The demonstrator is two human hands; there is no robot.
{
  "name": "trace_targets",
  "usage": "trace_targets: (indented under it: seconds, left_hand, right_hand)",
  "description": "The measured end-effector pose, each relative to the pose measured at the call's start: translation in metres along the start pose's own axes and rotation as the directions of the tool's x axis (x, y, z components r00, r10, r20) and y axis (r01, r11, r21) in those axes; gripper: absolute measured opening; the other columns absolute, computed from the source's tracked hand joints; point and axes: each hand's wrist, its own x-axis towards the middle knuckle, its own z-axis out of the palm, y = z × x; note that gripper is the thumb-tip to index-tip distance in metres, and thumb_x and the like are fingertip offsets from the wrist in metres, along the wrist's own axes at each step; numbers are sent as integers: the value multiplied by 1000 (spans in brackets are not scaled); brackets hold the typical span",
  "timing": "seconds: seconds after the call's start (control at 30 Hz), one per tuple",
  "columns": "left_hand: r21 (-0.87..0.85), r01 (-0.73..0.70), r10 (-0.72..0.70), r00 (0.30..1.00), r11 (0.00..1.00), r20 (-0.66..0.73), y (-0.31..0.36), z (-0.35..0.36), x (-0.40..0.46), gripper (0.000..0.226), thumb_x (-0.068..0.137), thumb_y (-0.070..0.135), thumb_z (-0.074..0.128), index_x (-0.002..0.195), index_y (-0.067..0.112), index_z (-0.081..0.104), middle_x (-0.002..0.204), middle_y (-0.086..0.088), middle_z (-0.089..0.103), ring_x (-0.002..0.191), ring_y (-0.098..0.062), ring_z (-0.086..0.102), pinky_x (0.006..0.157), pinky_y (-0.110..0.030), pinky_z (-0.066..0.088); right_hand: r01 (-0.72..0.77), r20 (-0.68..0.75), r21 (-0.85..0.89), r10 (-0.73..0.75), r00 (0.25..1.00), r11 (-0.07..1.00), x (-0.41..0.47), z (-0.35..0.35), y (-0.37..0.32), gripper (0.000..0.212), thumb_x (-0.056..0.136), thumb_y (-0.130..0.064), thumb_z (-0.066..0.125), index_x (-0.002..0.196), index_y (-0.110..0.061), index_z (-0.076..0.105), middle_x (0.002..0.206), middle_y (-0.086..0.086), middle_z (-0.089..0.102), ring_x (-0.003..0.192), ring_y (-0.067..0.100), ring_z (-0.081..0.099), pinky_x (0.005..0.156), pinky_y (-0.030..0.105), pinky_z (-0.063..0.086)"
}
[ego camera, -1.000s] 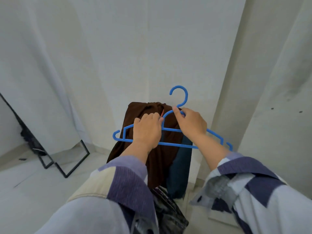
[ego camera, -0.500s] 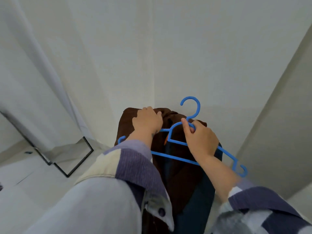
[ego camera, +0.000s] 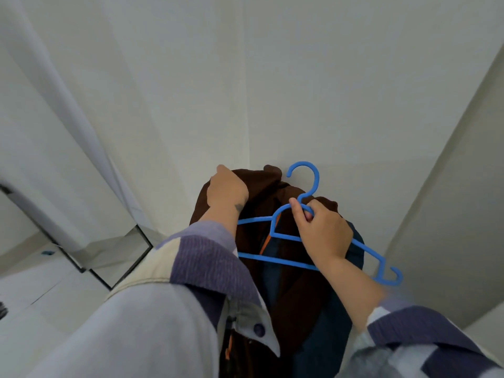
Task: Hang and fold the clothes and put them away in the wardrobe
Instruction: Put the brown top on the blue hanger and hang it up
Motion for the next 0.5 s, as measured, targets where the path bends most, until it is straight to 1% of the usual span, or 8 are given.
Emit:
trace_targets:
  seconds: [0.1,0.13,0.2,0.27,0.3,0.33,0.4,0.5]
  left_hand:
    - [-78,-40,44,998,996,47,-16,-42,-23,34,92,13,38,119,-2,51,120,-19,59,104,-35,57,83,-37,44]
    - [-109,-62,69,996,992,64,-14,-43,-26,38,92,21,38,117,-3,54,117,-20,60,97,-34,57,78,-37,43]
    - [-106,-81,94,988,991,120,-18,-50,-37,60,90,50,38,116,-1,56,114,-15,62,92,-31,57,75,-34,41]
    - [38,-118,108,974,992,200,-21,-49,-43,75,78,72,44,115,8,59,110,-8,62,99,-30,58,81,-34,44]
    - [120,-128,97,968,985,233,-25,-49,-46,70,75,71,51,113,13,61,109,-6,63,101,-29,59,84,-35,47]
    - [180,-152,106,964,972,243,-31,-47,-44,58,78,62,56,111,16,62,109,-4,64,101,-28,59,86,-36,48]
    - [242,-142,83,968,960,238,-48,-51,-47,37,84,42,57,111,17,63,111,-7,65,101,-28,59,87,-36,48]
    - [274,-72,10,975,959,221,-64,-56,-54,36,83,31,50,113,15,62,114,-10,63,104,-32,58,95,-42,46]
  right_hand:
    - [50,-24,0,-50,998,999,-33,-32,-30,54,89,-62,39,54,-21,34,43,-7,36,37,11,33,39,25,28]
    - [52,-21,4,-52,998,999,-33,-33,-29,55,89,-63,38,54,-21,34,44,-6,37,38,12,34,40,27,30]
    - [51,-24,-2,-51,998,999,-39,-40,-33,54,89,-63,38,54,-21,33,44,-5,38,38,14,36,40,29,31]
    - [42,-23,-8,-42,999,999,-38,-42,-31,54,89,-62,39,54,-22,31,43,-5,37,38,14,35,40,28,29]
    - [40,-24,-21,-40,999,999,-39,-43,-30,54,89,-62,40,54,-22,30,43,-5,36,39,14,34,41,28,28]
    - [39,-23,-30,-39,999,999,-40,-45,-27,54,89,-61,40,54,-22,30,43,-5,36,39,15,34,41,27,28]
    - [48,-24,-41,-49,998,998,-49,-52,-28,54,89,-61,40,54,-21,33,43,-4,37,39,15,35,41,27,27]
    - [62,-16,-40,-62,998,997,-58,-61,-26,53,89,-61,40,54,-21,34,44,-5,38,40,13,35,41,25,27]
